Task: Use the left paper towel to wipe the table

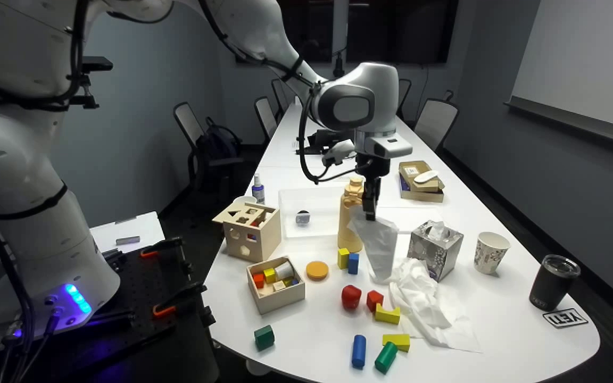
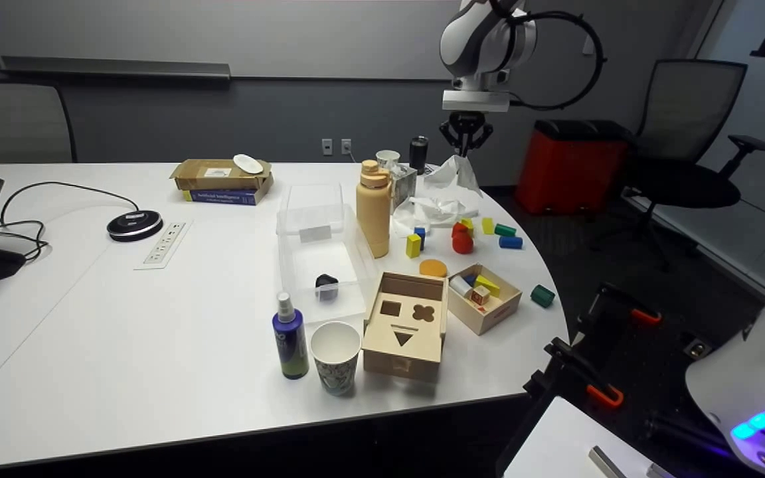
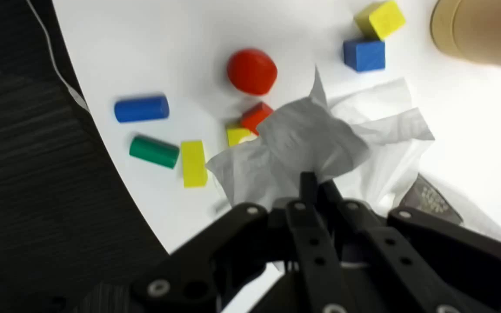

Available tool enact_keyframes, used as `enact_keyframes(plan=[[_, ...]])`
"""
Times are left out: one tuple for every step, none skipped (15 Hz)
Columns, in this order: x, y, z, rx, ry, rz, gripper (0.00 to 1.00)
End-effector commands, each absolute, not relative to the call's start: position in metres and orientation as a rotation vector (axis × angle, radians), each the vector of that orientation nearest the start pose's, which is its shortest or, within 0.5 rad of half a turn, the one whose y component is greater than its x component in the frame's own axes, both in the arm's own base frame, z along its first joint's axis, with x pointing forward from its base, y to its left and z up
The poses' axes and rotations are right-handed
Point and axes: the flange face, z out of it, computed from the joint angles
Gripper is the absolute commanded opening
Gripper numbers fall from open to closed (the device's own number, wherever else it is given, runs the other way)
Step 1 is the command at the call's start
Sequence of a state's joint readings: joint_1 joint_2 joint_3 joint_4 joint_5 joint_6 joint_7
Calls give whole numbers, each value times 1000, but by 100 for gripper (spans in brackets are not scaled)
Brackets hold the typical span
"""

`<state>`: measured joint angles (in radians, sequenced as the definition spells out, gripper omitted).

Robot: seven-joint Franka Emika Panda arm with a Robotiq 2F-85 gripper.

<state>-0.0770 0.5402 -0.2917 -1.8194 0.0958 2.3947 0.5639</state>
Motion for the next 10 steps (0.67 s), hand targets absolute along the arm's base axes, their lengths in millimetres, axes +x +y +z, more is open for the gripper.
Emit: enact_keyframes(plan=[[655,-257,228,-2837,1467,-334,1],[663,-264,221,-2837,1468,-388,1],[671,-269,213,-2832,1473,-441,1],[680,-273,207,-2831,1473,-492,1],[690,-276,201,-2832,1469,-550,1],[697,-278,196,-2828,1463,-599,1],[706,-279,190,-2831,1447,-653,1],[713,-280,183,-2826,1445,-666,1],[718,-280,177,-2826,1440,-680,1],[720,-281,170,-2834,1448,-669,1]])
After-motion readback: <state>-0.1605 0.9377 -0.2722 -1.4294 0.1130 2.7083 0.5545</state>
